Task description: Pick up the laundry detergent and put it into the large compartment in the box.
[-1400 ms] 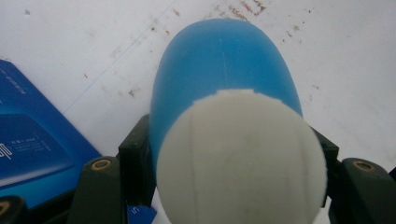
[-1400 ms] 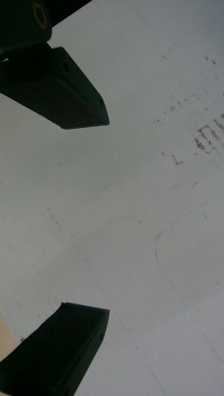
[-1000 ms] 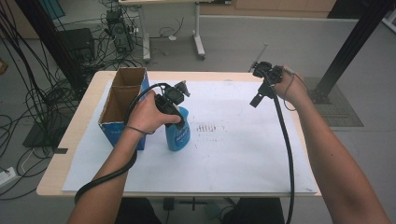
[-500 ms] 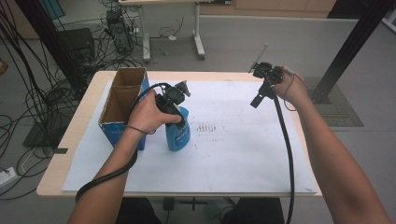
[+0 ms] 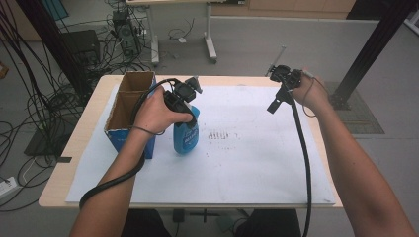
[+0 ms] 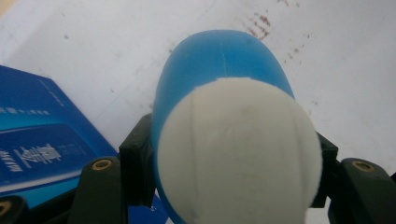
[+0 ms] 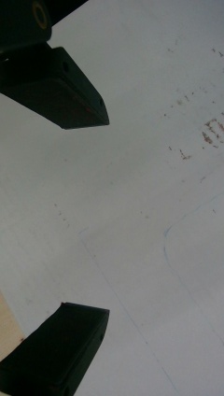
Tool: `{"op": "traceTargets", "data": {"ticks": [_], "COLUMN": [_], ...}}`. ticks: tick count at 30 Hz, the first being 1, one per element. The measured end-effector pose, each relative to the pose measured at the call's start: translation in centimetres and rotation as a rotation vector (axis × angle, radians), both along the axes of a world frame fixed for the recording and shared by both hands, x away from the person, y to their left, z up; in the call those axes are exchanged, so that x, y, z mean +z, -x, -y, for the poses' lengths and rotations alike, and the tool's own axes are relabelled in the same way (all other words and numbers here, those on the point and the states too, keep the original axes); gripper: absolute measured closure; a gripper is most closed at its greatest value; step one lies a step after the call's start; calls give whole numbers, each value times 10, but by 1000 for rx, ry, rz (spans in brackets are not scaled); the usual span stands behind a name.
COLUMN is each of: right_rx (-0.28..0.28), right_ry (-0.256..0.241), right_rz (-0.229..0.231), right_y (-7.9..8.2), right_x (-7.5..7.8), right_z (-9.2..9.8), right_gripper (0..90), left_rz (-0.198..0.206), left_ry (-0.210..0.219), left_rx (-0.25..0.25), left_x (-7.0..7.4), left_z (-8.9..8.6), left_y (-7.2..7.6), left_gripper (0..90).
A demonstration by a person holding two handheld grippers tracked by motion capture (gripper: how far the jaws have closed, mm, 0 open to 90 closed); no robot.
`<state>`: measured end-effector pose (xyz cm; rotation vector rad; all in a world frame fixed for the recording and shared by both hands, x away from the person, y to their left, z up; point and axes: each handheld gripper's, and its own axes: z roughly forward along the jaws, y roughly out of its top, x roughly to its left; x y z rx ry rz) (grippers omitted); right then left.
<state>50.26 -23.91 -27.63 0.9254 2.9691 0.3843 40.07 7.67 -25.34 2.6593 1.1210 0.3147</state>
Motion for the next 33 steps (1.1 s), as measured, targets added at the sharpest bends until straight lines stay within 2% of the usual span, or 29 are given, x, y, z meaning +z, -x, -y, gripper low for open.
{"op": "traceTargets", "data": {"ticks": [5, 6, 7, 11, 12, 14, 19, 29, 33], "right_rx": [0, 1, 1, 3, 7, 10, 7, 5, 2], "right_ry": [4, 4, 4, 5, 4, 4, 1, 0, -1], "right_rz": [3, 9, 9, 11, 15, 19, 25, 35, 35], "right_y": [1, 2, 2, 3, 4, 4, 5, 5, 6], "right_x": [2, 3, 3, 5, 5, 5, 7, 9, 10], "right_z": [0, 0, 0, -1, -1, -1, -2, -2, -2], "right_gripper": [69, 69, 69, 69, 69, 69, 70, 70, 70], "left_rz": [24, 34, 34, 51, 65, 69, 92, 116, 137], "left_ry": [9, 17, 17, 23, 33, 34, 35, 88, 80], "left_rx": [1, 2, 2, 4, 9, 8, 11, 18, 27], "left_x": [25, 35, 35, 57, 70, 74, 100, 152, 169], "left_z": [2, 4, 4, 7, 9, 10, 15, 15, 17], "left_y": [2, 2, 2, 2, 2, 2, 2, -1, -1], "left_gripper": [378, 378, 378, 378, 378, 377, 377, 377, 377]}}
